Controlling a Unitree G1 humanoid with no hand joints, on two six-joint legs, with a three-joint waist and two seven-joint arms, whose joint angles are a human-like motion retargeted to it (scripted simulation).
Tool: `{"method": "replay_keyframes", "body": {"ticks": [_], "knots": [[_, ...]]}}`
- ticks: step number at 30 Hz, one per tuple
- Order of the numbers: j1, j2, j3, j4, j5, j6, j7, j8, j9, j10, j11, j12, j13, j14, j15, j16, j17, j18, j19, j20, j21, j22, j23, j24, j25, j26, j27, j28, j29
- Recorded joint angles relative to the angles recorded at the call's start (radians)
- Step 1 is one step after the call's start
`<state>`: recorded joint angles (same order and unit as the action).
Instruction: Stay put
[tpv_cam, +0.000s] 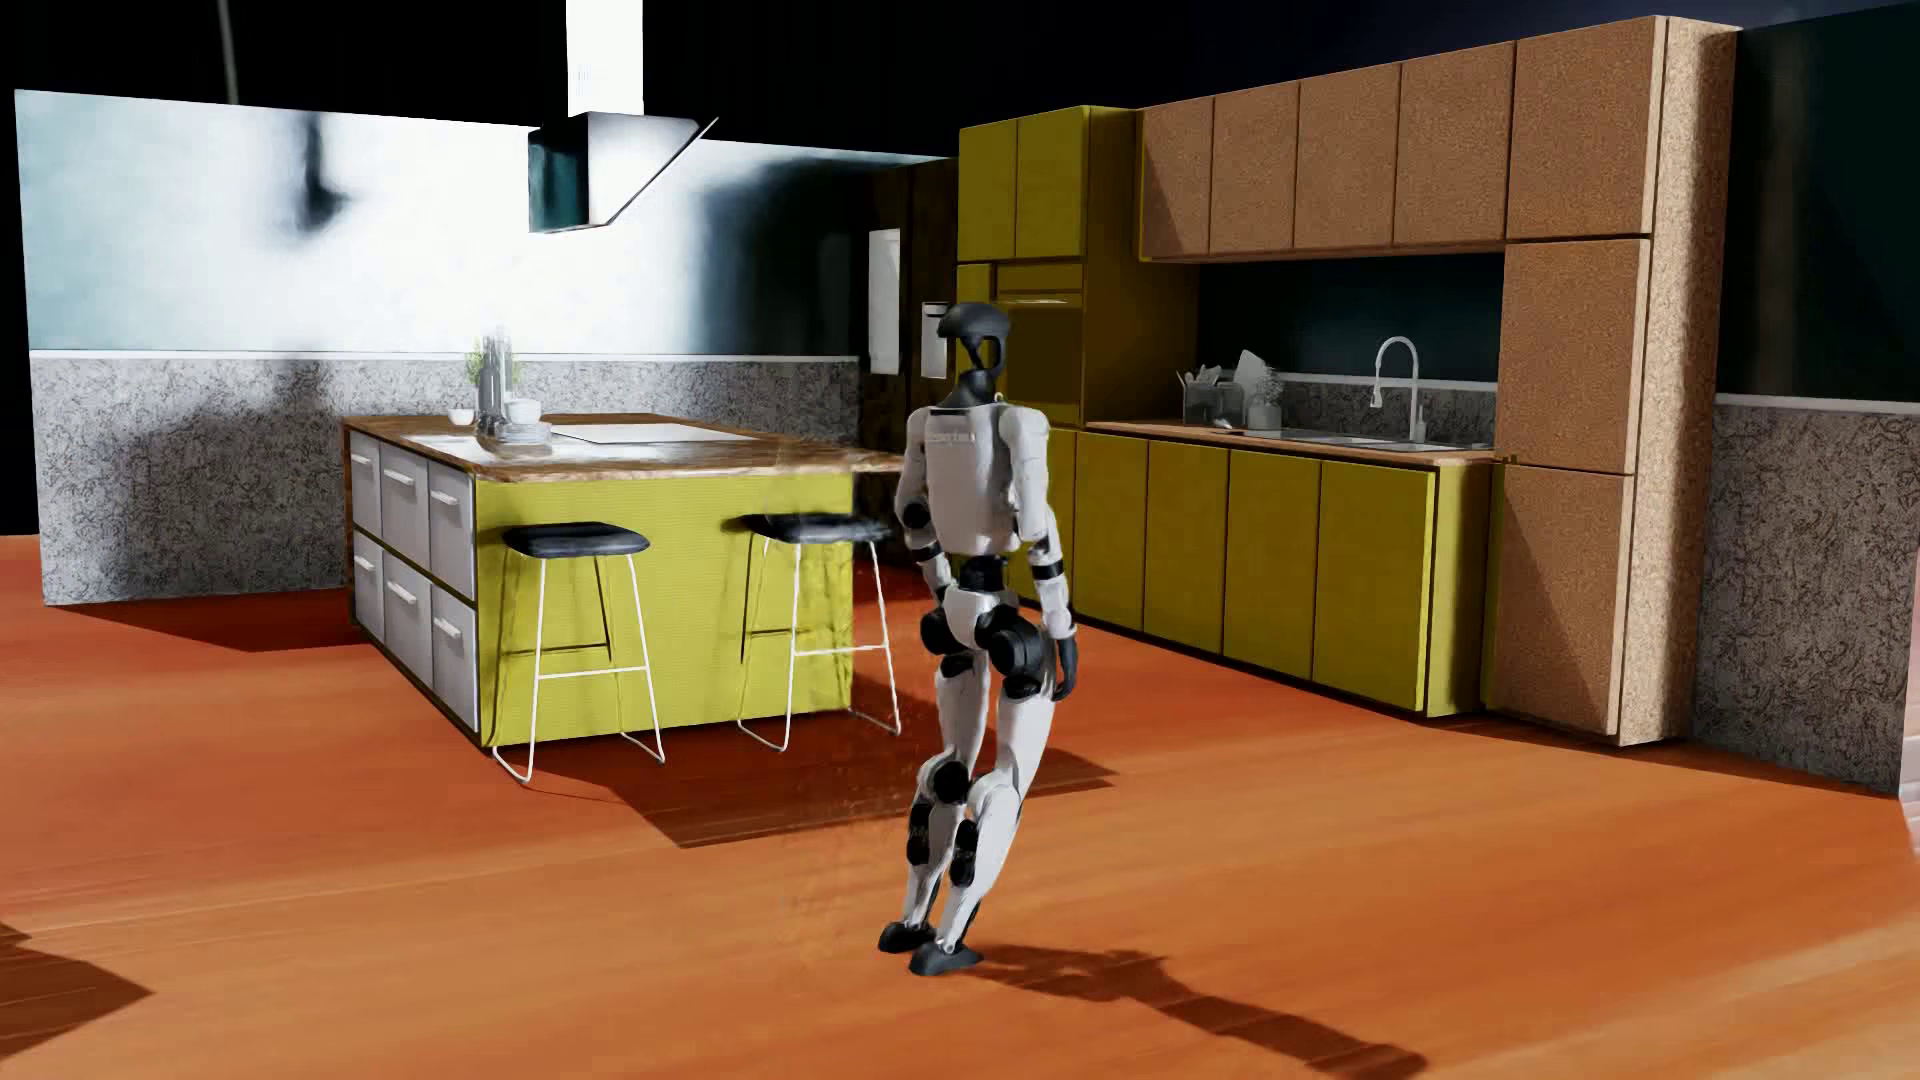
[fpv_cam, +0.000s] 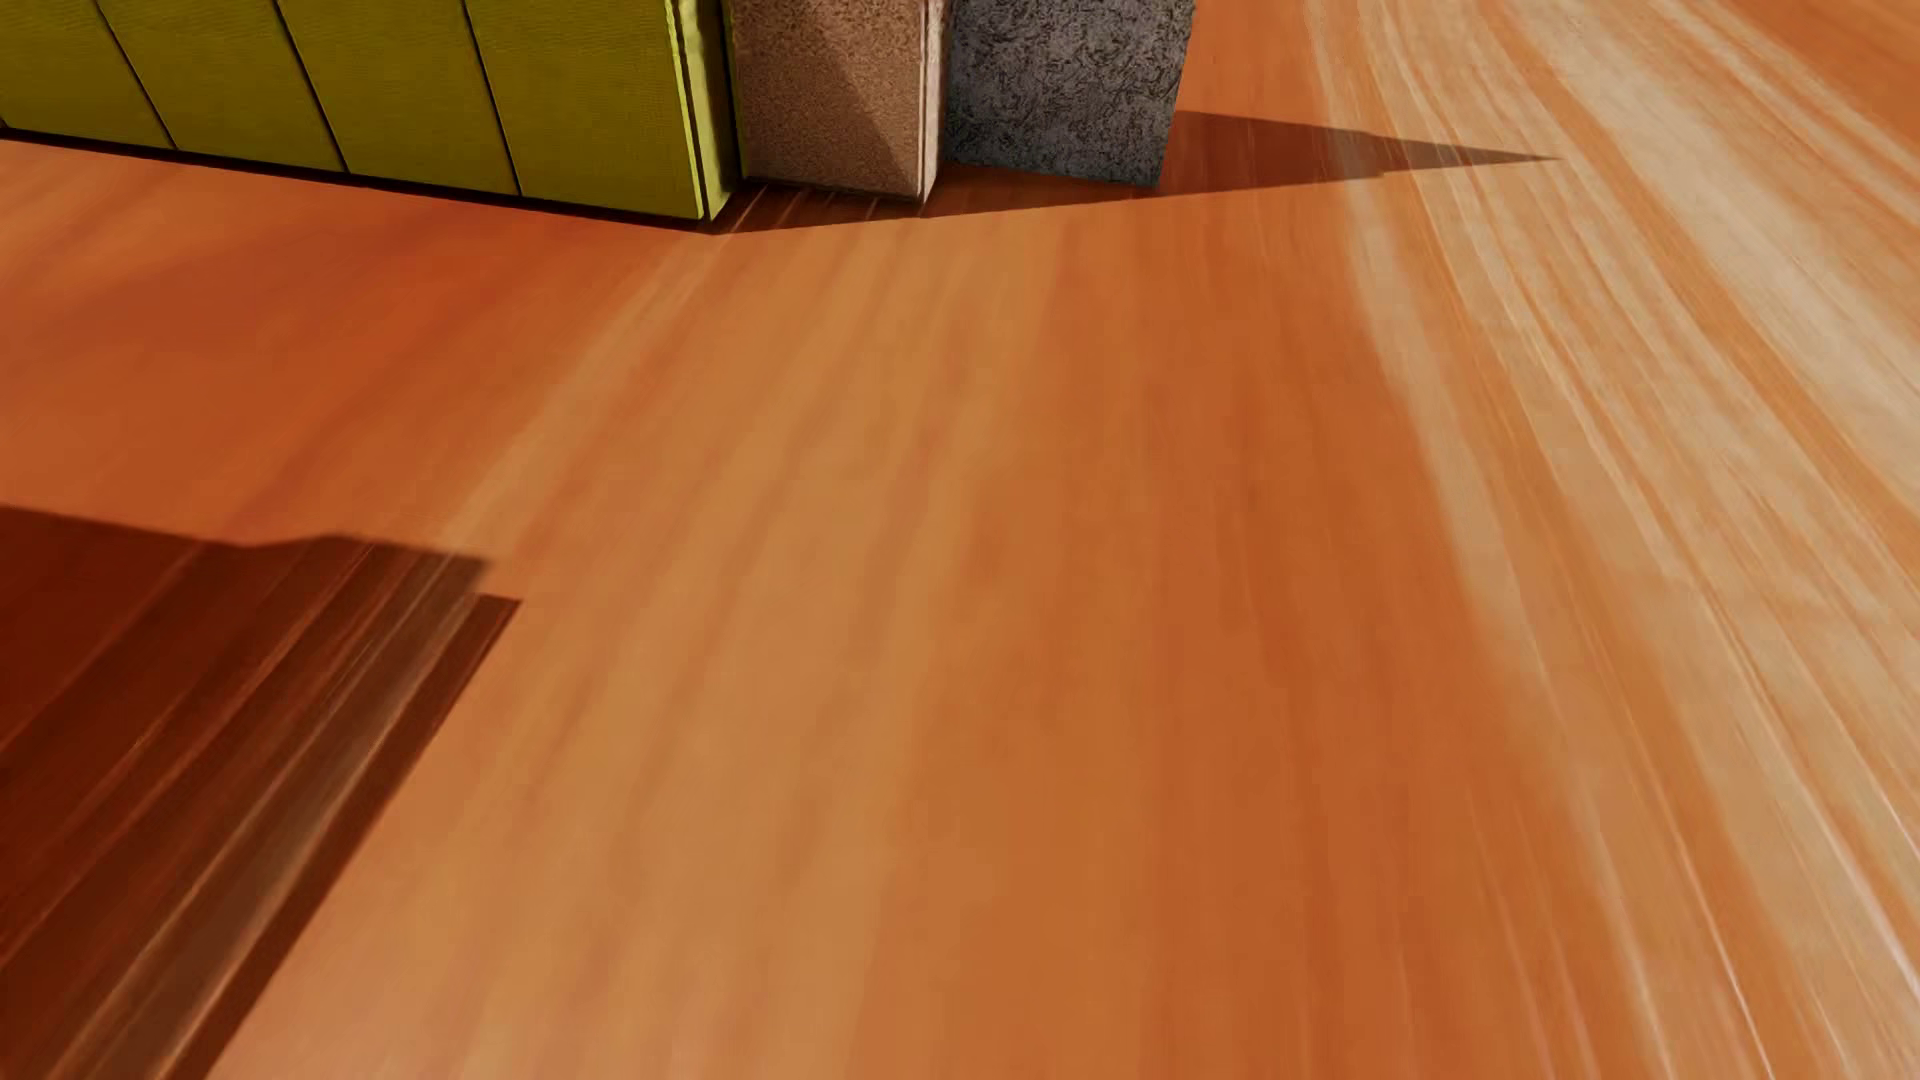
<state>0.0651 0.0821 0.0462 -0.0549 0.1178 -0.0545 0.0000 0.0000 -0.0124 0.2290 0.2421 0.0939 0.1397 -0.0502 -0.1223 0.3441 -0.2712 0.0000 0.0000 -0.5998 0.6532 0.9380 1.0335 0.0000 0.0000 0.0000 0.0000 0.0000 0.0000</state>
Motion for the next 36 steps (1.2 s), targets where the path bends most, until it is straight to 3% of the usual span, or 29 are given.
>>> {"method": "replay_keyframes", "body": {"ticks": [36], "knots": [[-0.019, -0.003, -0.002, -0.003, 0.002, -0.003, 0.000, 0.000, -0.012, 0.004, -0.018, -0.012, -0.016, -0.012, 0.007, -0.007, 0.003, 0.000, 0.000, -0.020, 0.019, 0.008, 0.001, 0.000, 0.000, 0.000, 0.000, 0.000, 0.000]]}}
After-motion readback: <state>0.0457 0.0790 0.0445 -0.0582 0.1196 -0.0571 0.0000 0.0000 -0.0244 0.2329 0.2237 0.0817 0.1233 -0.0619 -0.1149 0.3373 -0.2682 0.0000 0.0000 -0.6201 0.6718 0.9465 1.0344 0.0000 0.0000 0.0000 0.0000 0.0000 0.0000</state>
